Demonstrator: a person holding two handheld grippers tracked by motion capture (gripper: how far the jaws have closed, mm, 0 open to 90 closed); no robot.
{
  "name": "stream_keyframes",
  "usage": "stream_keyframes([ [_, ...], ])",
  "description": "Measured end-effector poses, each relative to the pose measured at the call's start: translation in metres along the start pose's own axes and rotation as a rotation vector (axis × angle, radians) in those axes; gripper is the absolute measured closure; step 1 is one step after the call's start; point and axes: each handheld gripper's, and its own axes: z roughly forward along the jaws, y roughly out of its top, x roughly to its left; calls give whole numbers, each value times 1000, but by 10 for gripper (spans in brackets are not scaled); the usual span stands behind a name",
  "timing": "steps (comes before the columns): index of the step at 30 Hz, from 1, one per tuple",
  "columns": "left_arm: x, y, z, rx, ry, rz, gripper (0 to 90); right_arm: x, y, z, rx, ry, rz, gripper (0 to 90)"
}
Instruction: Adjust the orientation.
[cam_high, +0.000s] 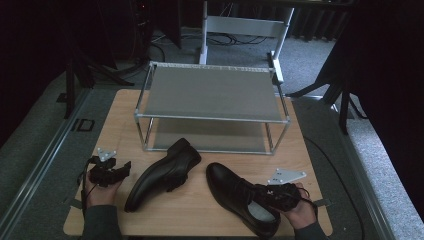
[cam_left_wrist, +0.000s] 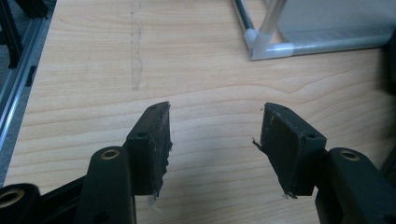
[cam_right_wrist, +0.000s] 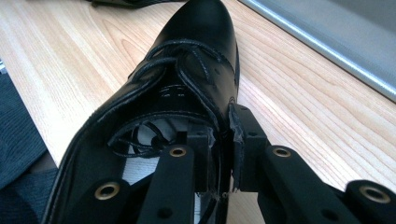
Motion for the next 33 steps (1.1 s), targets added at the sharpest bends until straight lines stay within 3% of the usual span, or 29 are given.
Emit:
stream_keyframes([
  [5, -5, 6, -11, -33, -19, 20, 439, 0, 0, 0, -1, -6, -2, 772],
  [9, -12, 12, -26, -74, -59, 42, 443, -5, -3, 0, 10, 4, 19, 692],
  [12, -23, 18, -44, -112, -91, 91, 451, -4, -4, -1, 8, 3, 27, 627],
  [13, -23, 18, -44, -112, -91, 91, 451, -4, -4, -2, 6, 2, 26, 608],
  [15, -34, 21, -56, -127, -122, 158, 450, -3, -5, -5, 0, -8, 21, 583],
  [16, -34, 21, -56, -127, -122, 158, 451, -3, -5, -8, -4, -10, 23, 575],
  [20, -56, 27, -75, -145, -156, 269, 457, -3, -7, -19, -21, -17, 10, 543],
  [22, -60, 27, -79, -144, -166, 285, 458, -2, -9, -26, -21, -32, 4, 534],
  [23, -66, 27, -86, -147, -215, 302, 458, -1, -9, -28, -18, -43, -2, 537],
  [24, -69, 26, -89, -155, -229, 316, 462, 0, -10, -31, -19, -49, -6, 538],
  [25, -69, 26, -89, -155, -229, 316, 465, 0, -10, -31, -19, -49, -6, 538],
  [26, -74, 24, -94, -153, -235, 343, 471, 3, -10, -38, -34, -44, -16, 538],
  [30, -78, 19, -97, -147, -247, 359, 514, 4, -9, -53, -73, -53, -18, 533],
  [33, -79, 14, -96, -138, -286, 362, 565, 2, -8, -59, -98, -76, -11, 531],
])
